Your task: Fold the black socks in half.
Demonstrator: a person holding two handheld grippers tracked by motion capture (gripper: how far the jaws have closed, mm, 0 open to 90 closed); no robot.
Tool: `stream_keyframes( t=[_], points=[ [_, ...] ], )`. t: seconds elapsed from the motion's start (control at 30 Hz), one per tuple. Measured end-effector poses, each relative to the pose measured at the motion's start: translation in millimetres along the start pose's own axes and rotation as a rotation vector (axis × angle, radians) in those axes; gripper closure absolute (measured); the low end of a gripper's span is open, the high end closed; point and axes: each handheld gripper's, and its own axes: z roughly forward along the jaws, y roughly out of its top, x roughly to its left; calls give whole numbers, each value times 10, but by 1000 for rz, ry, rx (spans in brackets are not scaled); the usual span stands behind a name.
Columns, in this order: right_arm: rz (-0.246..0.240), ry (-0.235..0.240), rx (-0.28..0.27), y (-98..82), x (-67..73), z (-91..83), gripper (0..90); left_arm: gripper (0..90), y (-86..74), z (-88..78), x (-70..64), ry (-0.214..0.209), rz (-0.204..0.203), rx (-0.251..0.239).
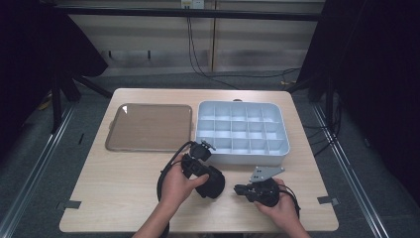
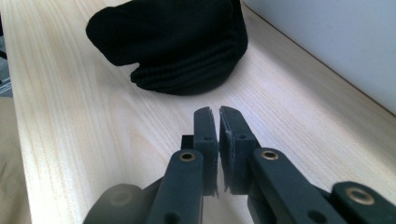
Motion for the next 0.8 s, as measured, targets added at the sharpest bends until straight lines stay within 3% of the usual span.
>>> stream_keyframes(
  t=[0.37,0.6,0.8],
  points=[
    [-5,2,0,4,7,14,859,585,-101,-76,217,17,-50,-13],
    [-4,1,2,5,11,18,859,583,-216,-13,332,13,-93,-6],
    [-8,0,5,3,8,21,858,601,-283,4,433,43,-128,-7]
  ],
)
